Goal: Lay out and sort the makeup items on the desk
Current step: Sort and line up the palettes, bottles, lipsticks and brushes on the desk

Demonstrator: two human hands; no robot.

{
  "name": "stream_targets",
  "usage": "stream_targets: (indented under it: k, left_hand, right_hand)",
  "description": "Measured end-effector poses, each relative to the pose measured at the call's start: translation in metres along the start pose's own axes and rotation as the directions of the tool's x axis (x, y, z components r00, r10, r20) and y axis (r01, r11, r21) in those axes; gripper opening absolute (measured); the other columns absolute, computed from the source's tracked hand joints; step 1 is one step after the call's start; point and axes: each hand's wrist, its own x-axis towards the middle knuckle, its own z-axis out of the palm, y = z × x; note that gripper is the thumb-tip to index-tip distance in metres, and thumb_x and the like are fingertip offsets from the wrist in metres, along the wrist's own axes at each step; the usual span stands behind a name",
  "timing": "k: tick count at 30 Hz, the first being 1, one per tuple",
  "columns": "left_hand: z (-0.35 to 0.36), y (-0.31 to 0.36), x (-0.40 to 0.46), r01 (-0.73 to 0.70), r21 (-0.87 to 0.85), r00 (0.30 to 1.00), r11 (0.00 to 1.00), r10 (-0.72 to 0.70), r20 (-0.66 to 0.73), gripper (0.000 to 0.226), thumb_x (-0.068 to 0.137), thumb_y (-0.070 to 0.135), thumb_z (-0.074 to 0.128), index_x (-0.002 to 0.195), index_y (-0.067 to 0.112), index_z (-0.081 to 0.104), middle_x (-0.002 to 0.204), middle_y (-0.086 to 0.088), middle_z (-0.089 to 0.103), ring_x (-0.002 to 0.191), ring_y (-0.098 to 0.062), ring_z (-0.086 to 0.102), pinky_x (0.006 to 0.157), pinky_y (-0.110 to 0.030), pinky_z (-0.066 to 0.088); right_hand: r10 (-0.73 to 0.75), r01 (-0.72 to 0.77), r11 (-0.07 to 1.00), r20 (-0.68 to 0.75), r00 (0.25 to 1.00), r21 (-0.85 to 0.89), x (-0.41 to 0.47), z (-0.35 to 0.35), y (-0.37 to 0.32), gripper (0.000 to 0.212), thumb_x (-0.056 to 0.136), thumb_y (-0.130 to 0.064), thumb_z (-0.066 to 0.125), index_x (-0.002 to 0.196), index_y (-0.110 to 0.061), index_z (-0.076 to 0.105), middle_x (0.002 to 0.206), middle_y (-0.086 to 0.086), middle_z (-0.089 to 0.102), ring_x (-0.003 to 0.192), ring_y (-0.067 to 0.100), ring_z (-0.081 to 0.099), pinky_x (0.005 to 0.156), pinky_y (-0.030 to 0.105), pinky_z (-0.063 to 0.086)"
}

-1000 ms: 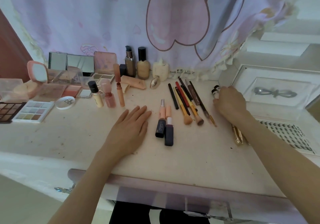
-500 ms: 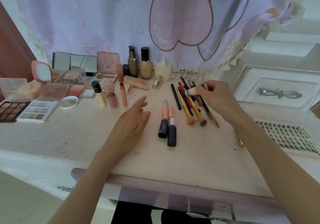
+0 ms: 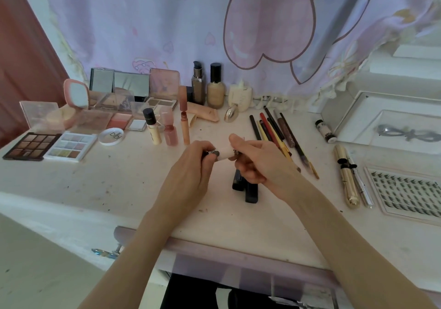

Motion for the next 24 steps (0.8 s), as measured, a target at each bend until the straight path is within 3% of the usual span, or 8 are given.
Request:
stream_targets:
  k: [3, 7, 11, 16, 20, 22, 24]
  left_hand:
    - [0.000, 0.002, 0.001, 0.015, 0.037, 0.998, 0.999, -0.013, -0.057, 0.033, 0.092, 0.041, 0.022, 0.085, 0.017, 0.043, 0.066, 0.011, 0.040, 0.063, -0.003, 0.047, 0.057, -0.010, 0.036]
    - [-0.005, 0.003, 0.003, 0.051, 0.130, 0.984, 0.990, -0.028, -0.177, 0.026, 0.096, 0.015, 0.032, 0.075, 0.006, 0.045, 0.061, 0.010, 0.041, 0.042, -0.006, 0.042, 0.044, -0.010, 0.031]
    - [-0.007, 0.005, 0.005, 0.231, -0.093, 0.961, 0.968, -0.242, -0.133, 0.033, 0.097, 0.002, 0.033, 0.068, 0.017, 0.037, 0.058, 0.013, 0.044, 0.055, 0.014, 0.050, 0.052, -0.007, 0.036]
    - [-0.009, 0.005, 0.006, 0.289, -0.205, 0.935, 0.935, -0.322, -0.148, 0.037, 0.096, 0.000, 0.032, 0.064, 0.018, 0.038, 0.060, 0.007, 0.046, 0.056, 0.013, 0.049, 0.053, -0.007, 0.037]
    - [-0.008, 0.003, 0.002, 0.156, -0.142, 0.956, 0.978, -0.186, -0.227, 0.033, 0.098, 0.006, 0.031, 0.072, 0.025, 0.038, 0.065, 0.010, 0.044, 0.058, 0.007, 0.050, 0.052, -0.006, 0.036]
    - [-0.005, 0.002, 0.001, 0.085, -0.028, 0.973, 0.996, -0.089, -0.213, 0.024, 0.097, 0.022, 0.027, 0.075, 0.021, 0.038, 0.062, 0.015, 0.039, 0.053, 0.002, 0.049, 0.046, -0.009, 0.035]
    - [-0.003, 0.005, 0.000, 0.016, 0.172, 0.986, 0.985, 0.013, -0.166, 0.025, 0.094, 0.031, 0.025, 0.076, 0.018, 0.037, 0.055, 0.018, 0.029, 0.037, -0.006, 0.035, 0.039, -0.011, 0.021]
  right_hand:
    - [0.000, 0.002, 0.992, 0.021, 1.000, -0.124, -0.002, 0.008, 0.000, 0.041, 0.090, -0.043, 0.054, 0.071, -0.007, 0.057, 0.042, -0.006, 0.040, 0.035, 0.007, 0.029, 0.035, 0.017, 0.024]
    - [-0.085, 0.094, 0.969, 0.050, 0.995, -0.228, -0.001, 0.020, 0.004, 0.036, 0.091, -0.039, 0.053, 0.071, -0.009, 0.057, 0.050, -0.003, 0.045, 0.041, 0.007, 0.034, 0.042, 0.019, 0.029]
    - [-0.253, 0.253, 0.863, 0.059, 0.966, -0.437, 0.001, 0.025, 0.010, 0.031, 0.093, -0.037, 0.050, 0.071, -0.016, 0.055, 0.056, -0.005, 0.048, 0.044, 0.003, 0.039, 0.051, 0.018, 0.033]
    - [-0.406, 0.405, 0.717, 0.132, 0.904, -0.567, -0.002, 0.026, 0.016, 0.017, 0.093, -0.033, 0.051, 0.079, -0.022, 0.052, 0.062, -0.007, 0.048, 0.054, 0.000, 0.044, 0.055, 0.014, 0.038]
    - [-0.344, 0.367, 0.817, 0.136, 0.929, -0.444, -0.001, 0.021, 0.009, 0.013, 0.087, -0.032, 0.058, 0.084, -0.020, 0.057, 0.063, -0.003, 0.053, 0.056, 0.007, 0.048, 0.054, 0.022, 0.042]
    - [-0.212, 0.226, 0.955, 0.088, 0.973, -0.191, 0.001, 0.015, 0.006, 0.017, 0.087, -0.029, 0.060, 0.085, -0.012, 0.059, 0.056, -0.005, 0.050, 0.049, 0.009, 0.040, 0.047, 0.019, 0.035]
    - [-0.083, 0.076, 0.994, 0.094, 0.992, 0.074, 0.002, 0.009, 0.002, 0.024, 0.088, -0.030, 0.058, 0.085, -0.006, 0.058, 0.050, -0.005, 0.044, 0.044, 0.008, 0.032, 0.042, 0.017, 0.029]
